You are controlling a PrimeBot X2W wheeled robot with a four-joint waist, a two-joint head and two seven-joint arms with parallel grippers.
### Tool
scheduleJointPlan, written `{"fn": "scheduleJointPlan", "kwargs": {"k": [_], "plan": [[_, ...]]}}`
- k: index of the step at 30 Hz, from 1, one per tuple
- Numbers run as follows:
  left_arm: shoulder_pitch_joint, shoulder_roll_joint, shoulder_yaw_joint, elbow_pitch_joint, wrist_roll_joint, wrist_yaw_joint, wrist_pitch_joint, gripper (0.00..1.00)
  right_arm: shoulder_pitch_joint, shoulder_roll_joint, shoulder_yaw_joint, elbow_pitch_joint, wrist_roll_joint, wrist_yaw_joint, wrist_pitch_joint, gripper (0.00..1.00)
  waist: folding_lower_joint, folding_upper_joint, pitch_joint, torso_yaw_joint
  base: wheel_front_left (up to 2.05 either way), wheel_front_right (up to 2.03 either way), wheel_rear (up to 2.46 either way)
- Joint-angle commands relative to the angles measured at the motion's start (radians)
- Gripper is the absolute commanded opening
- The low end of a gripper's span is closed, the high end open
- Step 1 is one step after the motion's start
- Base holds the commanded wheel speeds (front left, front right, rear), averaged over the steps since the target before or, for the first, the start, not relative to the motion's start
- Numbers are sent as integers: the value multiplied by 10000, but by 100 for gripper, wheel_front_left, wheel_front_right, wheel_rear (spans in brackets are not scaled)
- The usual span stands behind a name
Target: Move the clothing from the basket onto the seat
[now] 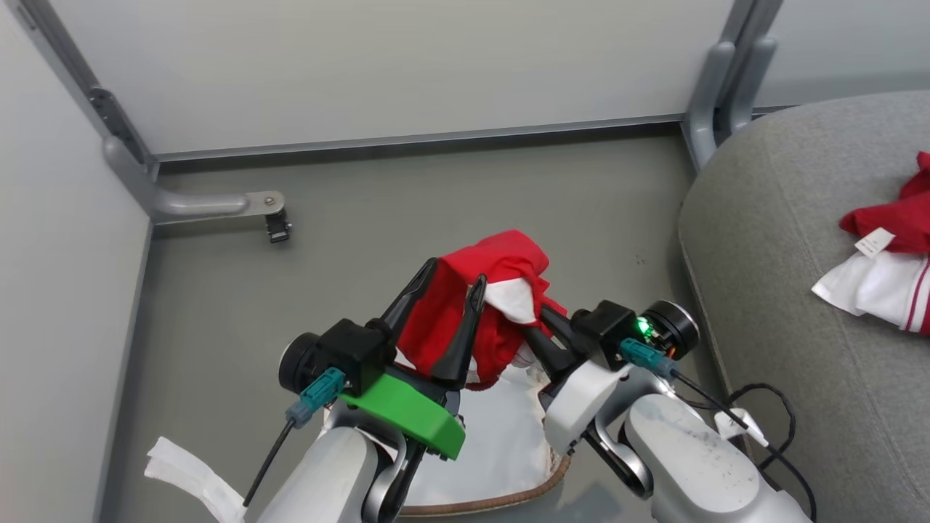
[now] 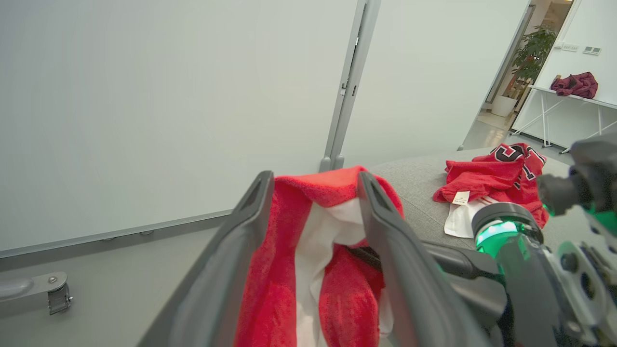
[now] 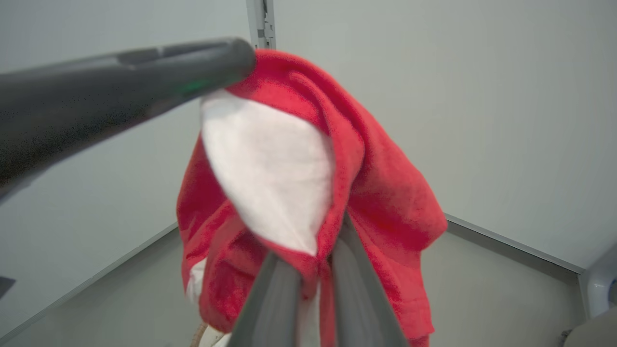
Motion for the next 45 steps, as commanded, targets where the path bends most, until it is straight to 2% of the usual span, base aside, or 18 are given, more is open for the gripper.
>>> {"fn": "scheduleJointPlan", "kwargs": {"k": [1,13,21,33,39,45], "plan": [[182,35,92,74,107,1,0,100,228,-61,-200,-22,-62,-14,-2,0,0,0,55,-745,0,0,0],[422,41,575,128,466,-44,1,100,995,-89,-1387,-479,-294,-14,-2,0,0,0,227,-3739,0,0,0],[373,45,321,220,364,-42,1,100,1344,-128,-1695,-768,-202,-14,-2,0,0,0,376,-5435,0,0,0],[-328,50,-419,702,266,-44,1,100,1536,-515,-2968,-1351,-455,-14,-2,0,0,0,926,-5693,0,0,0],[-279,65,-224,823,474,-45,1,100,130,-1242,-3260,-1479,-581,-14,-4,0,0,0,1253,-5685,0,0,0],[-22,199,121,899,720,-45,1,100,-2121,-2158,-3573,-1496,-792,-14,-5,0,0,0,1642,-5662,0,0,0]]}}
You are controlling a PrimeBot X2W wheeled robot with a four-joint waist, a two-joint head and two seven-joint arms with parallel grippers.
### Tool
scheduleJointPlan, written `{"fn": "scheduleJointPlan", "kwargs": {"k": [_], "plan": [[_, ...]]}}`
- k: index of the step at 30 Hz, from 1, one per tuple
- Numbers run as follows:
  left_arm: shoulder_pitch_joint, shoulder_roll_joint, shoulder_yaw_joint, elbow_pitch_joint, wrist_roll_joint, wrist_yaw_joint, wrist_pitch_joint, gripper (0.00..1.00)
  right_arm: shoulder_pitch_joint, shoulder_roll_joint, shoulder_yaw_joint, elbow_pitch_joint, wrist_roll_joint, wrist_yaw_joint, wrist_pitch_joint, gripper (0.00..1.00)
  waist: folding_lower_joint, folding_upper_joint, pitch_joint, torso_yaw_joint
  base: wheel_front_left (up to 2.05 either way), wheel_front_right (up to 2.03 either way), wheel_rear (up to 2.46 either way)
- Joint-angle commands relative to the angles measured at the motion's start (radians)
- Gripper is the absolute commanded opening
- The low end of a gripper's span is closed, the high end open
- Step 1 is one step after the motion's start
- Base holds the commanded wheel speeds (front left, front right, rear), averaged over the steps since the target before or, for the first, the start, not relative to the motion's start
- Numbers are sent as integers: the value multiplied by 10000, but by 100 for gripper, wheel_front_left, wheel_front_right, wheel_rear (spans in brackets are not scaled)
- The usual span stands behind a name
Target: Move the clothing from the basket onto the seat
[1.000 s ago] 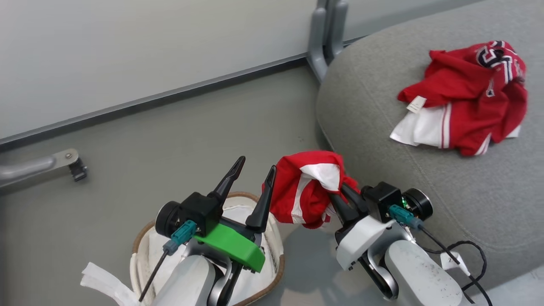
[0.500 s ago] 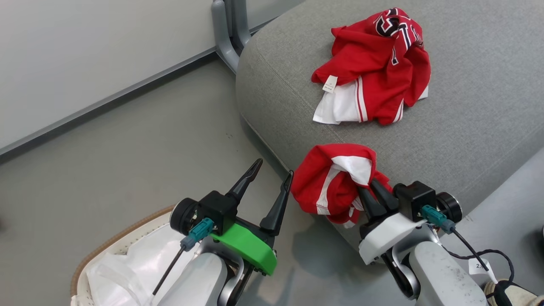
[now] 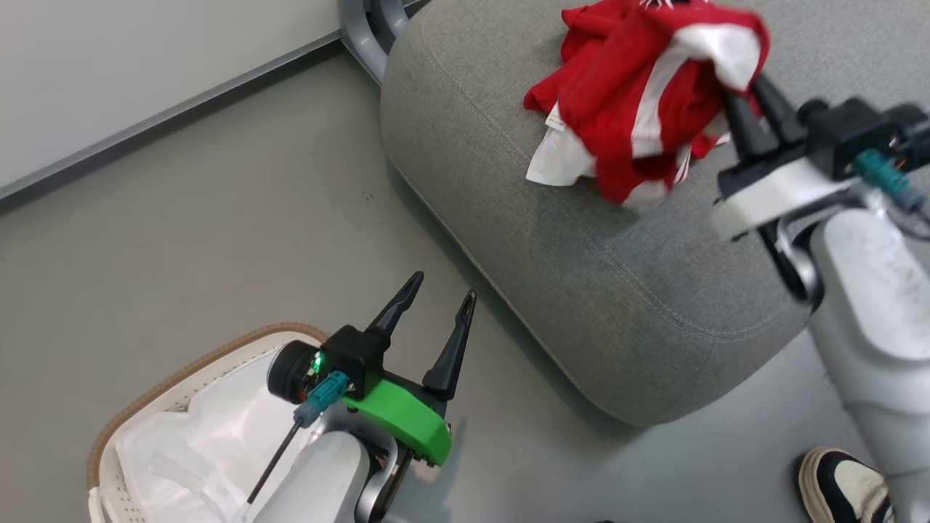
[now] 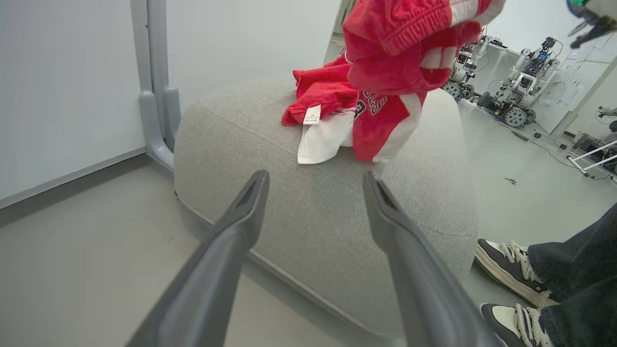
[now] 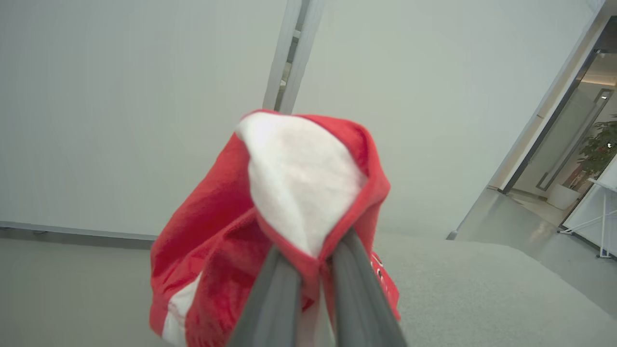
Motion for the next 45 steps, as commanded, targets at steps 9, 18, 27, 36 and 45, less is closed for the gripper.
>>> {"fn": "scheduleJointPlan", "kwargs": {"k": [9,18,27,36,45], "plan": [[-298,242,-130,-31,305,-19,3,100,-3013,-1353,-1573,1249,-696,-13,-8,0,0,-1,1039,755,0,0,0],[-952,446,-395,20,409,-19,3,100,-4039,-1644,-3512,3817,-1475,-13,-6,0,0,-1,2234,1722,0,0,0],[-1403,526,-472,-11,491,-19,3,100,-3254,-1099,-4839,5075,-2076,-14,-6,0,0,-1,3163,2416,0,0,0],[-1571,438,-541,0,531,-19,3,100,-2515,-537,-5931,5299,-2693,-13,-6,100,0,-1,3422,2768,0,0,0],[-1207,349,-137,133,385,-19,3,100,-810,154,-5722,3651,-2200,-14,-4,100,0,-1,2794,2795,0,0,0]]}}
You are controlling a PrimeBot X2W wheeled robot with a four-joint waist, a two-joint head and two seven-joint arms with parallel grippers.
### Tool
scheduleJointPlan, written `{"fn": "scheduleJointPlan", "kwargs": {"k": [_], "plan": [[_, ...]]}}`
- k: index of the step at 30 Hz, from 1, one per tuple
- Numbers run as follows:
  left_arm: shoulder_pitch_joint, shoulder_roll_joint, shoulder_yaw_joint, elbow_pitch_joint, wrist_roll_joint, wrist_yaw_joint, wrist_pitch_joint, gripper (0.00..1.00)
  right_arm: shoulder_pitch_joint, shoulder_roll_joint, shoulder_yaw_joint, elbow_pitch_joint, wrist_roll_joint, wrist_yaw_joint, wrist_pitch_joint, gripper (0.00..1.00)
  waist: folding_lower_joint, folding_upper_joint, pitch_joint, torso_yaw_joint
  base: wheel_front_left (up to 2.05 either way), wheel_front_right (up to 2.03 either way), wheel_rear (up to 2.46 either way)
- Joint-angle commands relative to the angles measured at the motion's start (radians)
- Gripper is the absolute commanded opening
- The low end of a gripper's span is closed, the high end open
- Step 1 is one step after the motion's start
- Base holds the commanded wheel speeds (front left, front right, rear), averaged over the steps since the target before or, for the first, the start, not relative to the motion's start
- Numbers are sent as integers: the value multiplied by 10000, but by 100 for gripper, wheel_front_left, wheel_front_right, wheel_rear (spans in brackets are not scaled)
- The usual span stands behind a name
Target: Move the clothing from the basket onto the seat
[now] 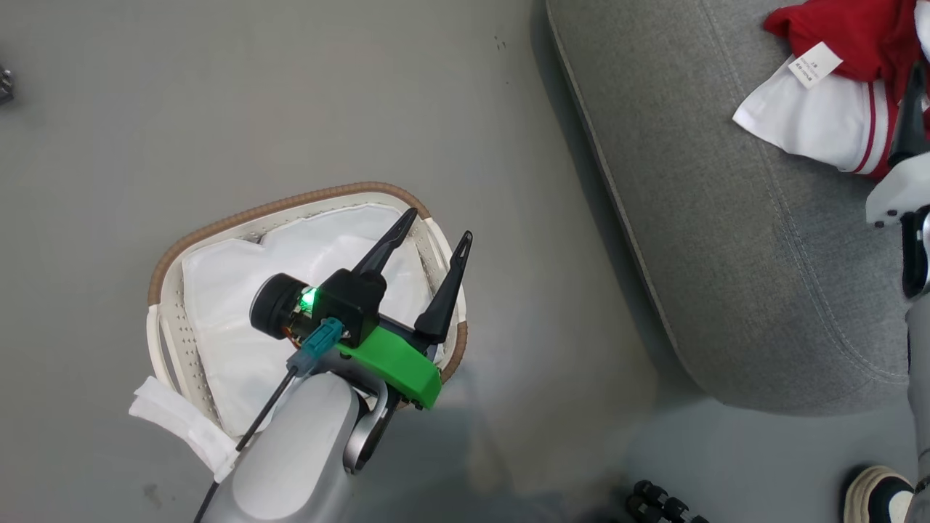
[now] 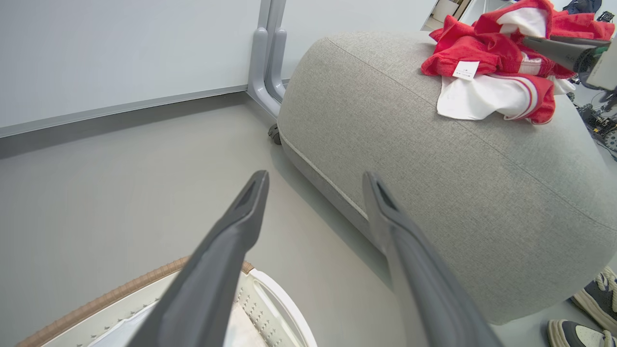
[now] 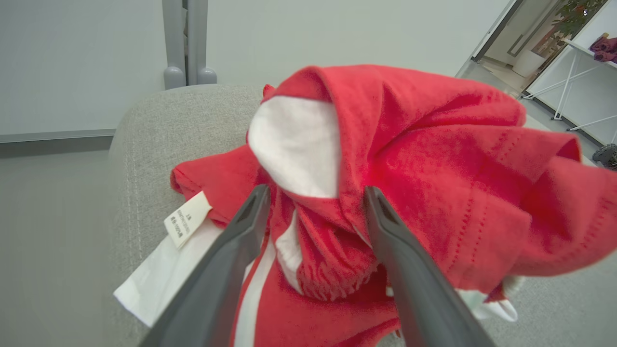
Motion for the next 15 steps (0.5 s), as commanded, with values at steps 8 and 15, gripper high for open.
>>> {"fn": "scheduleJointPlan", "kwargs": {"k": [8,15], "plan": [[647,-140,673,-32,98,-20,3,100,2516,655,219,-2085,738,-11,0,100,-1,0,-1264,325,0,0,0],[1301,-290,1724,-150,420,-19,4,100,3785,1242,867,-2793,1096,-11,0,100,-1,0,-2046,933,0,0,0]]}}
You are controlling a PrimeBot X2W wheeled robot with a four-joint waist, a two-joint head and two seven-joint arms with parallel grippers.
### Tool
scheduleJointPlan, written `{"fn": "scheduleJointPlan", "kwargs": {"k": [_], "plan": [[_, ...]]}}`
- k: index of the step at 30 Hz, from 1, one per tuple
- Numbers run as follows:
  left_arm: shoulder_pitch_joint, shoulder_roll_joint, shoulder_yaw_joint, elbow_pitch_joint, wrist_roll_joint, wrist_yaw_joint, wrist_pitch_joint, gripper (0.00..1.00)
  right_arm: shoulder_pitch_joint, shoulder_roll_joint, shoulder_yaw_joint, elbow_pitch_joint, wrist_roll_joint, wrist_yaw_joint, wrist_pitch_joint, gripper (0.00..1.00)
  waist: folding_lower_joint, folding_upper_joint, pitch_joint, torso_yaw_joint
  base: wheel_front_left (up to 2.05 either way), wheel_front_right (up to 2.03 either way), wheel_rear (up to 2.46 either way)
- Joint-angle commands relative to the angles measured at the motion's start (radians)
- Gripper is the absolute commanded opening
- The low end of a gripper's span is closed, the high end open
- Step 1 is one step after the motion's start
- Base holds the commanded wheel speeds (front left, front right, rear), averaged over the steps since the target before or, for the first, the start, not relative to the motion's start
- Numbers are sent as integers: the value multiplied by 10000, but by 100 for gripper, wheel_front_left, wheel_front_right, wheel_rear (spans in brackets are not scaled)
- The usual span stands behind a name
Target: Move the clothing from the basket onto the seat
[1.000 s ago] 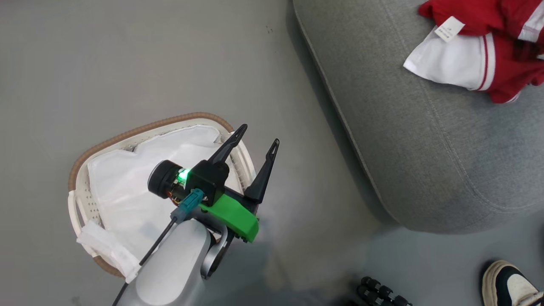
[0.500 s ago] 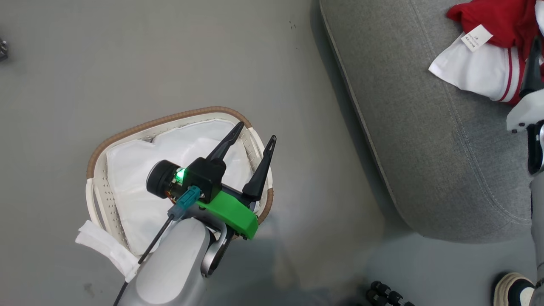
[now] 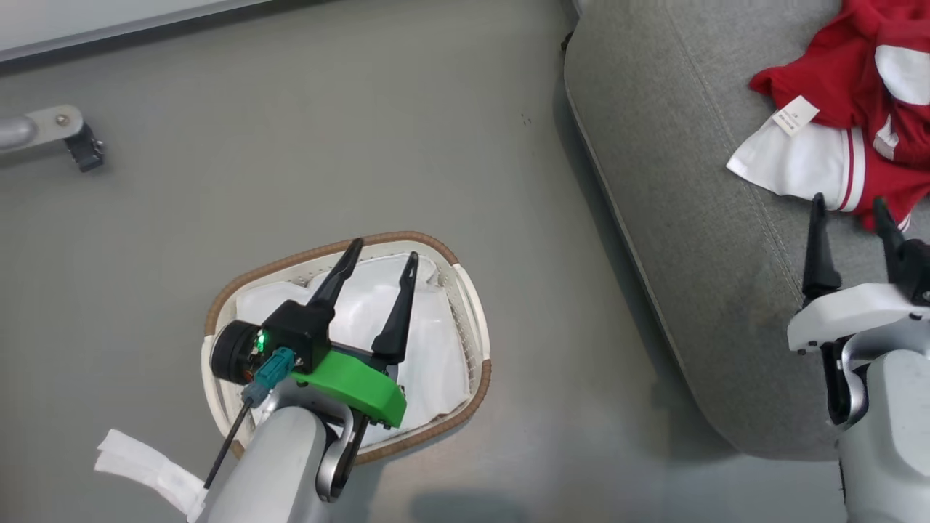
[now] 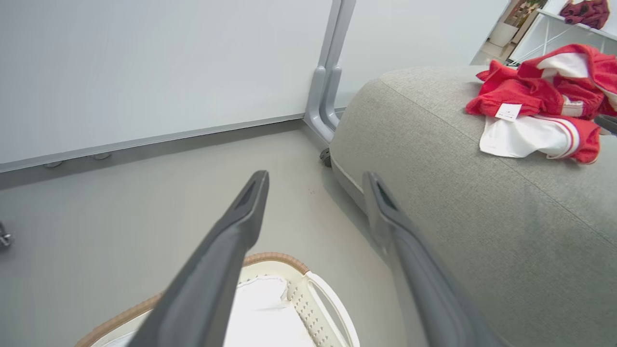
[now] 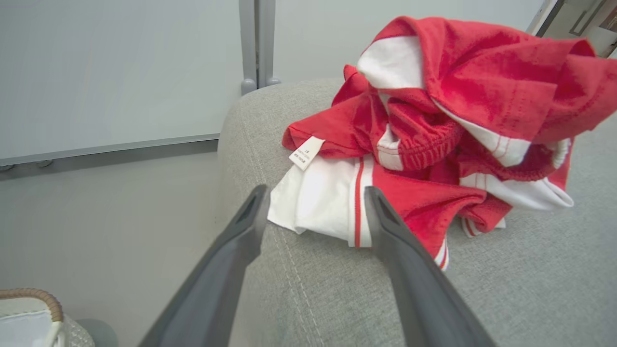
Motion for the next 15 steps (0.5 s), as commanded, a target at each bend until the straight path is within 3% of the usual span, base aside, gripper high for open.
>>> {"fn": "scheduleJointPlan", "kwargs": {"k": [1,15], "plan": [[215,-26,219,-44,162,-19,7,100,227,58,131,-58,94,-11,0,100,0,0,-519,555,0,0,0],[1376,-147,2253,110,501,423,7,100,860,594,1666,-123,135,-11,0,100,0,0,-1588,2167,0,0,0]]}}
